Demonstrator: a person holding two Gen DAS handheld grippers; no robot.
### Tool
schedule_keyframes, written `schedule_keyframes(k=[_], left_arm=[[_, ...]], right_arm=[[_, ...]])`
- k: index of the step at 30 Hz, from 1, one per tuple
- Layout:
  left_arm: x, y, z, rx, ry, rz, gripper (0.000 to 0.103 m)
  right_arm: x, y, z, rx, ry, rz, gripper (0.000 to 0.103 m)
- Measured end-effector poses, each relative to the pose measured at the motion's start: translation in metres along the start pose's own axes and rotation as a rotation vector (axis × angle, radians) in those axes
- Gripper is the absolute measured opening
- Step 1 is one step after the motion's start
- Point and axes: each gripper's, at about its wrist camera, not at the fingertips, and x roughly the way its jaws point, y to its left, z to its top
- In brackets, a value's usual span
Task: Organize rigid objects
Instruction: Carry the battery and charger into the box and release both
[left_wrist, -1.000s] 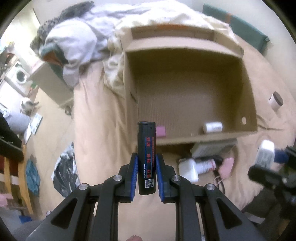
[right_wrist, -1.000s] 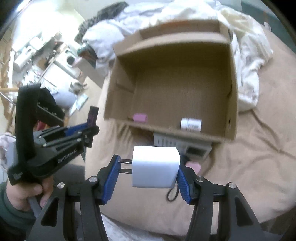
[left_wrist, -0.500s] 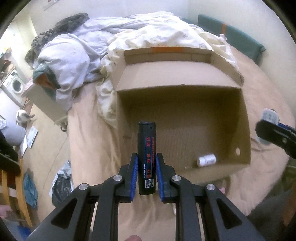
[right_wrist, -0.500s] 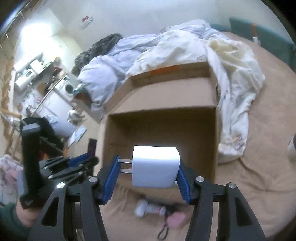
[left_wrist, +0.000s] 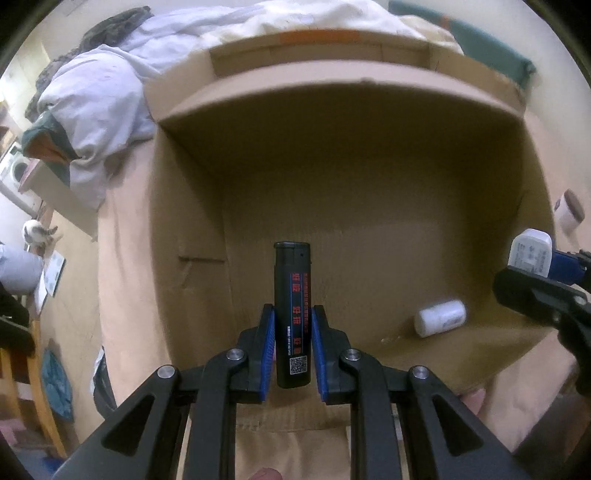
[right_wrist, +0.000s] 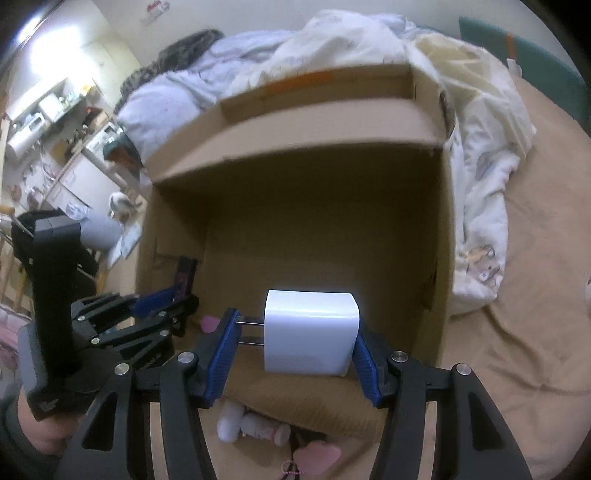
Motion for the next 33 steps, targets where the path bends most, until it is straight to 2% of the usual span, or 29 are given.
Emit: schedule_keyframes(k=[4,9,24,30,32,33], left_arm=[[0.010,0.004,-0.002,-0.011,0.023,0.002,0.017],[0.022,0.009,-0.007,-0.020,0.047,0.029,0.017],[0.022,0.007,-0.008,-0.016,0.060,0.037,0.017],[0.022,0.007,-0.006,-0.022,0.071,0.042,0.017],[0.020,0.006,-0.005,-0.022,0.070,0.037,0.023],[0.018,0.005,-0.005,-0.019,0.066,0.035,0.031]], right_arm=[[0.018,0.000,-0.003,0.000,0.066,-0.044,0.060],[0.033,-0.004,-0.006,0.009,0.107,-0.073,0.061],[0.031,0.000,-0.006,0.015,0.122,-0.095,0.061],[0.027,-0.007,-0.005,0.056,0.116,-0.050,0.061],[0.025,-0.011,-0.005,0.078,0.113,-0.040,0.064],[0.023,-0.013,-0.005,0.085,0.106,-0.031,0.069]])
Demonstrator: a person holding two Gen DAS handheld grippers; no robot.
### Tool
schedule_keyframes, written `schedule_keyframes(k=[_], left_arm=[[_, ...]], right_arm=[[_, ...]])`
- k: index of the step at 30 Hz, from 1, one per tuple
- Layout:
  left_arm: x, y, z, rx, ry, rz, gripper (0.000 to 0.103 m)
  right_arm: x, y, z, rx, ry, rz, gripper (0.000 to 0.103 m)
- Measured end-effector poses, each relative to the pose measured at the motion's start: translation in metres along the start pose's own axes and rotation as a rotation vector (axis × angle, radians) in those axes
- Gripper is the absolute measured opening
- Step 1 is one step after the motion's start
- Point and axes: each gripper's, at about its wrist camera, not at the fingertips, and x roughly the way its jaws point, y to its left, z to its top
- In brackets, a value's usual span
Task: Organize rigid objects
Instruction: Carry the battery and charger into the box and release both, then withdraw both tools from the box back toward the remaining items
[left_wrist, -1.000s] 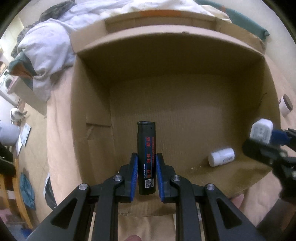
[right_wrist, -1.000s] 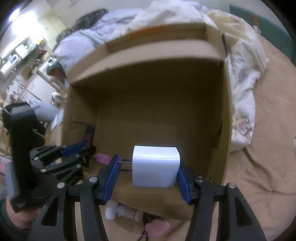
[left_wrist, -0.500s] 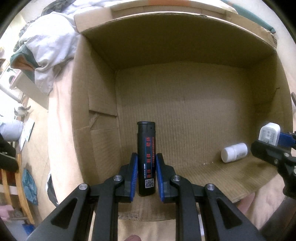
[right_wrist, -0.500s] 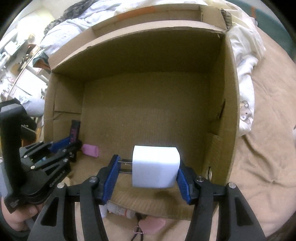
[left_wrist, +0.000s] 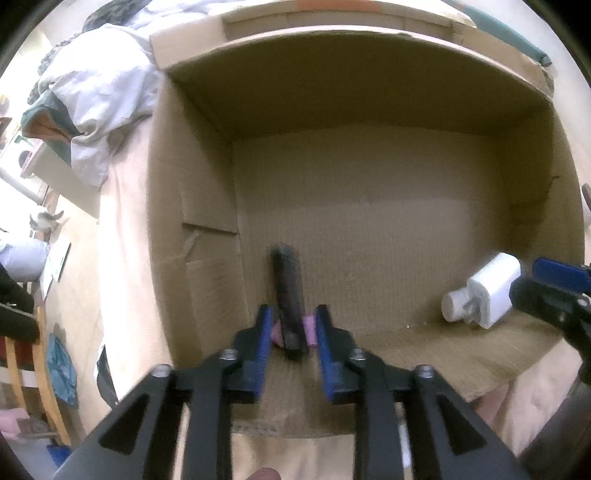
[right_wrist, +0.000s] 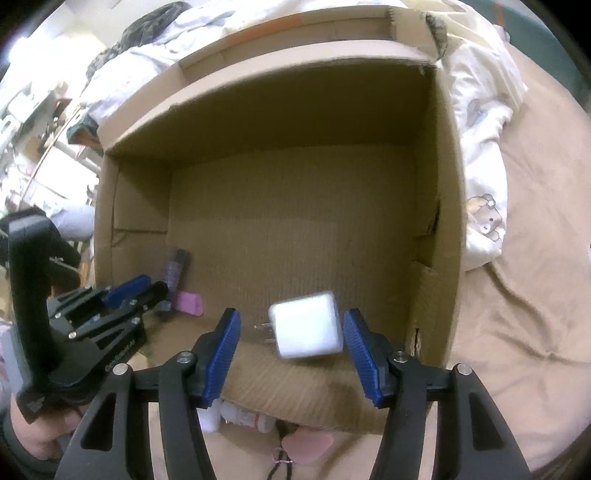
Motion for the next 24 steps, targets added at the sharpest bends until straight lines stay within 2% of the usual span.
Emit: schedule_keyframes(k=[2,4,7,10,14,24], left_arm=[[-0.003,-0.001,0.002,0.005,-0.010,-0.001,0.048],[-0.009,0.000,0.004,-0.017,-0.020,-0.026,0.077],[-0.021,0.002,0.007,-0.049,-0.056,-0.079,0.088],[-0.027,0.000,0.007,-0.036,-0.086,-0.060,0.091],[-0.027,-0.003,0.006,-0.029,-0.080,-0.057,0.091],[-0.030,0.002,0.007,-0.046,-0.091,-0.056,0.091]], right_arm=[[-0.005,-0.001,0.001,0.011,-0.026,0.012,0.081],[-0.012,-0.003,0.002,0.021,-0.060,0.024,0.095],[-0.024,-0.005,0.003,0.034,-0.130,0.036,0.101],[-0.031,-0.005,0.004,0.037,-0.169,0.041,0.103],[-0.037,-0.005,0.004,0.011,-0.239,0.033,0.103],[-0.040,-0.005,0.007,0.006,-0.252,0.022,0.103]])
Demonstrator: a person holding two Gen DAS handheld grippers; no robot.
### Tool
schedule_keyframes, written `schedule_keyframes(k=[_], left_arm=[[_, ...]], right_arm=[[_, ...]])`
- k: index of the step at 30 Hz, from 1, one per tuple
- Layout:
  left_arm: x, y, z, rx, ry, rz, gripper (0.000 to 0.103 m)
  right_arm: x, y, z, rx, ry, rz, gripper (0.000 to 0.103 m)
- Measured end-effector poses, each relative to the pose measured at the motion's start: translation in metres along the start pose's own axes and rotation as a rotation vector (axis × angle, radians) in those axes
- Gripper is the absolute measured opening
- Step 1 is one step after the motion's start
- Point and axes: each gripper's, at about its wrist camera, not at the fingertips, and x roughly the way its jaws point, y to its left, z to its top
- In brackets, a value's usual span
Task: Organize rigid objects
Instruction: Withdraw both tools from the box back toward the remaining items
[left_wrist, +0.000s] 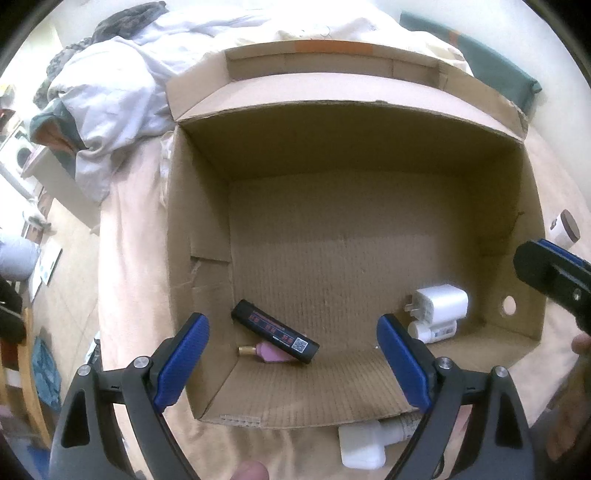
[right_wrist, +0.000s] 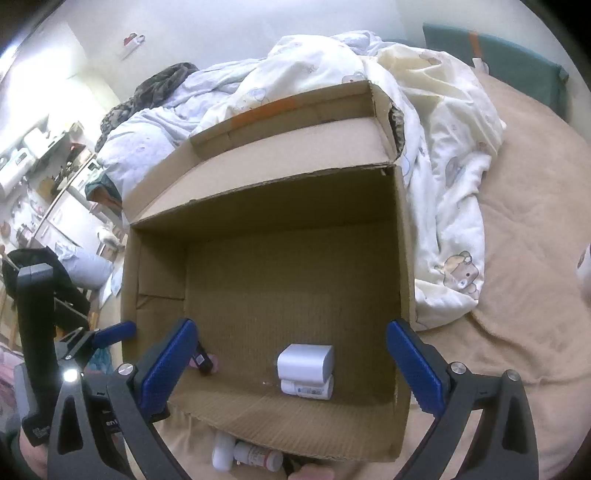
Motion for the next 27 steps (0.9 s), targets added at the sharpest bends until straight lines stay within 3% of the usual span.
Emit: schedule_keyframes(k=[10,27], left_arm=[[-0.019,0.007,-0.006,-0.050,-0.024,-0.012,0.091],[-0.093,0.039,-0.039,-0.141,-0.024,-0.045,0.091]], right_arm=[[-0.014,0.005,0.004,-0.005,-0.017,0.026,0.103],[-0.083,0.032,-0.019,-0.060,-0.004,-0.043,0.103]])
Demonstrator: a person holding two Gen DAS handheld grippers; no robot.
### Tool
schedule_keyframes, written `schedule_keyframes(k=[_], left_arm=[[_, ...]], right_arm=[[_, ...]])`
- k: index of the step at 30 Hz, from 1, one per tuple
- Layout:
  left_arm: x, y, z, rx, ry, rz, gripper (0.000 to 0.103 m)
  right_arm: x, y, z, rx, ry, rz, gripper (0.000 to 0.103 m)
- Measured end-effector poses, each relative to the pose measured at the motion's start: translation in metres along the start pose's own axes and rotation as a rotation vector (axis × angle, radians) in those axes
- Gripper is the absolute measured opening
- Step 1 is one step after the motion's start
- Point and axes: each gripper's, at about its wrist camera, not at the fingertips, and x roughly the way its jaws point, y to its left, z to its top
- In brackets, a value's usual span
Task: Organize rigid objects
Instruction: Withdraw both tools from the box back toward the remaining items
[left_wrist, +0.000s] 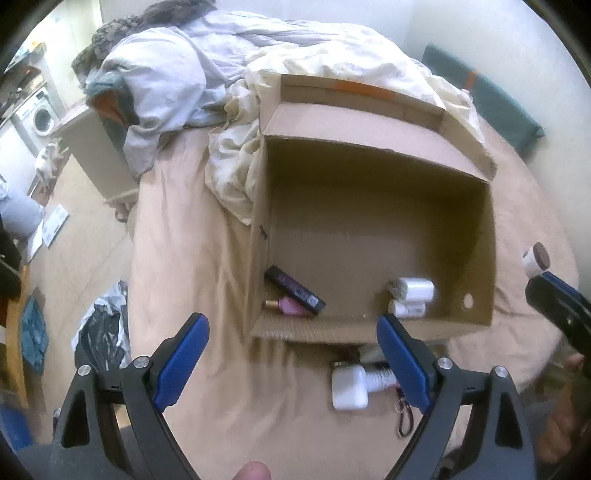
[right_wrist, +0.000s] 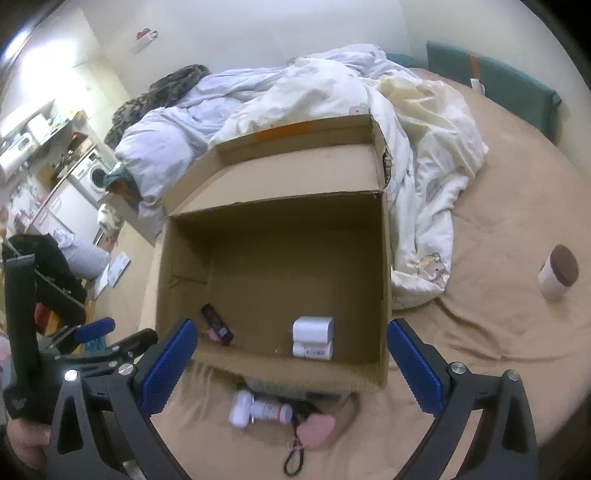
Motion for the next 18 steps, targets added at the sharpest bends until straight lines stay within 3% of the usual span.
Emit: schedule_keyframes(k=[4,7,10,18], left_arm=[[-0.012,0.003,-0.013,0.000,-0.003,-0.004,0.091],[-0.014,0.004,-0.022,0.001,0.004,-0.022,0.091],[-0.007,0.000,-0.031,0.028,-0.003,0.006,0.091],[0.017,0.003,-0.045,0.033,0.001,0.070,0.091]], right_arm=[[-0.013,0.008,-0.014,-0.041,0.002,-0.002,0.103],[-0.015,0.014,-0.025,-0.097,-0.008,-0.059,0.103],[-0.007,0.015,-0.037,-0.131,0.005,-0.056,0.103],[0.027,-0.014,-0.059,-0.022,0.092,-0.021,0.103]])
